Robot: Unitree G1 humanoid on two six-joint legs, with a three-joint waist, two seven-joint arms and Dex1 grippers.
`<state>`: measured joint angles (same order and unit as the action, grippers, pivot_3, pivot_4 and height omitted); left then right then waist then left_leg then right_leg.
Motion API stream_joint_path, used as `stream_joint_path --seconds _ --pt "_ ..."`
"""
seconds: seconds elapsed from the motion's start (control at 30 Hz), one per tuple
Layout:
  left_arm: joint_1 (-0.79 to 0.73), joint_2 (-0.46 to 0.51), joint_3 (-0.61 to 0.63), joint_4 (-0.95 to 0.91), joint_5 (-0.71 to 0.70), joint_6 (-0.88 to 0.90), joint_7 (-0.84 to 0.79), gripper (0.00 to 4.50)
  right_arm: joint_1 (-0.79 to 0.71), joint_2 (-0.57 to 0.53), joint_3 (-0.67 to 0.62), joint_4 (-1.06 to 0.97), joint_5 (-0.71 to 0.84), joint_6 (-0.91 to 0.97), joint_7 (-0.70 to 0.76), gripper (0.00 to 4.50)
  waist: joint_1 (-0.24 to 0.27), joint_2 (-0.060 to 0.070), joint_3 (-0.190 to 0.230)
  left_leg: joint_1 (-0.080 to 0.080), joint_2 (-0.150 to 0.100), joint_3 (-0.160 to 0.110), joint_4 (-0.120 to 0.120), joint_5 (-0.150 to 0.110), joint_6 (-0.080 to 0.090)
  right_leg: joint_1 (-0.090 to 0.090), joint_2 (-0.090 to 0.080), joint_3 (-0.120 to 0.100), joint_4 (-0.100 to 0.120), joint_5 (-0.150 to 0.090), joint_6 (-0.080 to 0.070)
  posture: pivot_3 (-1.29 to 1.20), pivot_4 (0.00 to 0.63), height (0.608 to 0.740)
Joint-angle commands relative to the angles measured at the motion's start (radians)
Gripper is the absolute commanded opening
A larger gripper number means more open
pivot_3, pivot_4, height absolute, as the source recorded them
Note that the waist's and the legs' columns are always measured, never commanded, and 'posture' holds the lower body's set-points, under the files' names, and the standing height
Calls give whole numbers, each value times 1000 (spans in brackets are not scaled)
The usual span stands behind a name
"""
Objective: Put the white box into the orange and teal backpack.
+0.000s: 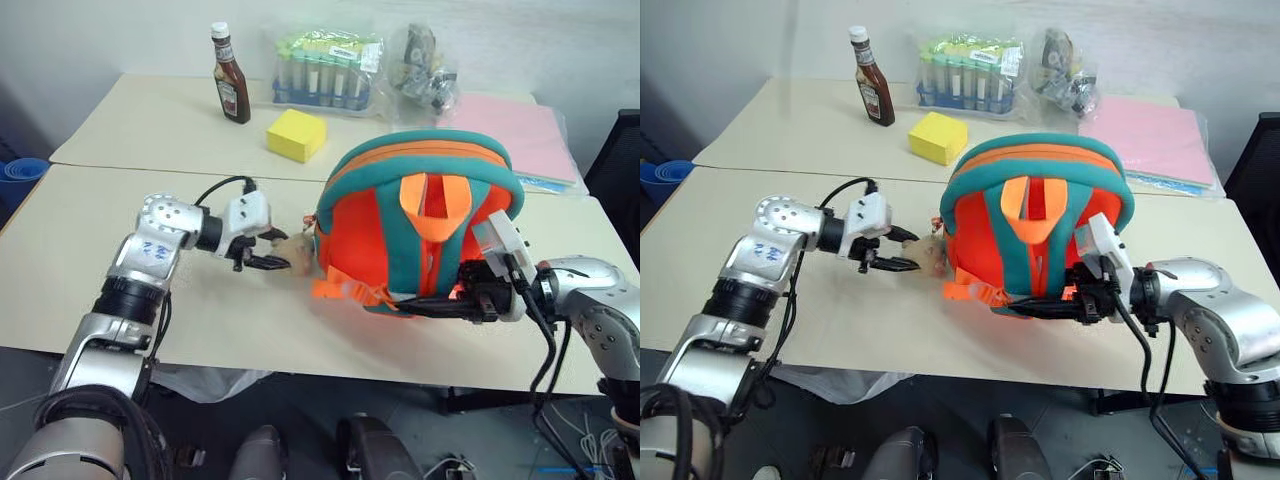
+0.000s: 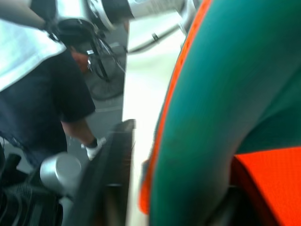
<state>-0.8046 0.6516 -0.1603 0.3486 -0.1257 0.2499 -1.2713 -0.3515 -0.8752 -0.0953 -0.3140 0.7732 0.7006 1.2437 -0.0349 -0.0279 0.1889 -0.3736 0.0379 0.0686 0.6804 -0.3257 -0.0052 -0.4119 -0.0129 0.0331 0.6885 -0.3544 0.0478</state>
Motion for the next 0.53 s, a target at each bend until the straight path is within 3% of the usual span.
stream_joint_path --seconds 0.03,0.13,0.17,0.33,0.43,0.53 --pt "101 93 159 -210 -159 192 -10 3615 33 -108 -106 80 6 -15 102 3043 -1 0 0 0 0 0 -1 0 0 0 0 0 -1 0 0 0 150 740" --pt "234 181 302 -391 -283 341 3 4489 47 -221 -164 220 1 -23 228 4058 1 0 0 -1 0 0 -1 0 0 0 0 0 -3 0 0 0 150 740" --pt "272 207 352 -440 -314 378 15 4500 40 -254 -177 272 2 -22 268 4437 2 0 0 -1 0 0 -1 0 1 0 -1 0 -4 0 0 0 150 740" --pt "403 315 625 -624 -471 559 77 4500 -61 -348 -183 537 -25 -69 369 4473 1 0 1 2 0 -1 -1 -1 1 4 -2 -1 -5 0 0 0 150 740" --pt "416 327 762 -677 -551 640 156 4500 -138 -357 -154 663 -20 -93 371 4473 0 1 1 3 0 -1 -2 -1 1 4 -2 -1 -5 1 -1 0 150 740" --pt "439 302 810 -737 -578 663 251 4500 -197 -316 -133 721 -30 -100 371 4473 0 1 1 3 0 -1 -2 0 1 4 -1 -1 -4 1 -1 0 150 740"
